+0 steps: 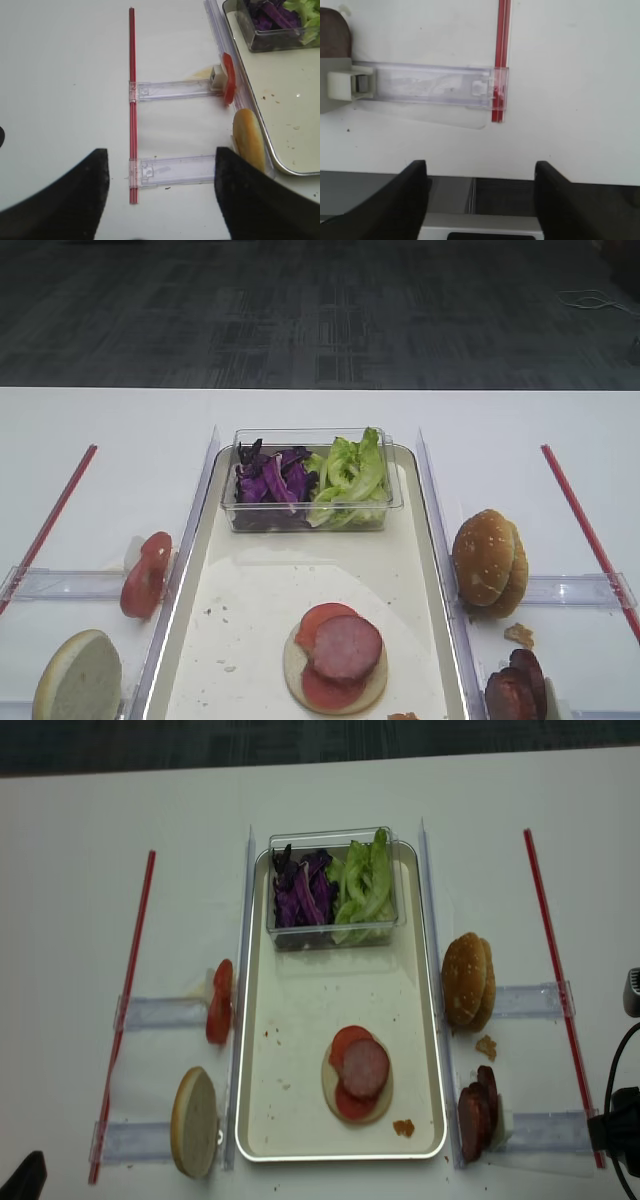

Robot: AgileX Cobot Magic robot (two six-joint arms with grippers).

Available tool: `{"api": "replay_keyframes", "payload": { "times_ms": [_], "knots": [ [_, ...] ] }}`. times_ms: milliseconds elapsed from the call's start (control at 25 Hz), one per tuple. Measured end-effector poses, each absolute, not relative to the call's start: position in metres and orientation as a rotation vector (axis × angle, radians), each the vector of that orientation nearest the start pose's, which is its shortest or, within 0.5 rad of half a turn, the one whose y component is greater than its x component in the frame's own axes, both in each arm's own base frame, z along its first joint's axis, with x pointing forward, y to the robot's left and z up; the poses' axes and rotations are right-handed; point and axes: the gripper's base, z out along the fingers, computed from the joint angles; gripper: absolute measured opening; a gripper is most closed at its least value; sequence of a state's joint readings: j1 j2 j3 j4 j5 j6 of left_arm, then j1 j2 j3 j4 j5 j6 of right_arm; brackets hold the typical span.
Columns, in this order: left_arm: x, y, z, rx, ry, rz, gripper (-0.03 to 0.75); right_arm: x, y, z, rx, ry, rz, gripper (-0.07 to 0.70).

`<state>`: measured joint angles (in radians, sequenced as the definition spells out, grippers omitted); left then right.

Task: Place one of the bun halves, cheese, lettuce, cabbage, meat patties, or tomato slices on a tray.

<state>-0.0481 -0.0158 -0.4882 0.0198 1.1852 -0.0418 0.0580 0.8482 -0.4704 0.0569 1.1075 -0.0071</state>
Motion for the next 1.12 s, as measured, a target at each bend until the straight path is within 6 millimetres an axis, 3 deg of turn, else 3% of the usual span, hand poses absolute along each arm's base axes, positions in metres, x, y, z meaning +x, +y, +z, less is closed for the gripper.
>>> {"api": "replay_keyframes", "payload": {
  "times_ms": [680, 1120],
  "knots": [
    [-0.012, 0.002, 0.264, 0.004, 2.165, -0.028, 0.429, 0.065, 0.009, 0.249, -0.069, 2.633, 0.094, 0.500],
    [-0.012, 0.002, 0.264, 0.004, 2.165, -0.028, 0.429, 0.045, 0.007, 0.257, -0.071, 2.487, 0.097, 0.500]
  ]
}}
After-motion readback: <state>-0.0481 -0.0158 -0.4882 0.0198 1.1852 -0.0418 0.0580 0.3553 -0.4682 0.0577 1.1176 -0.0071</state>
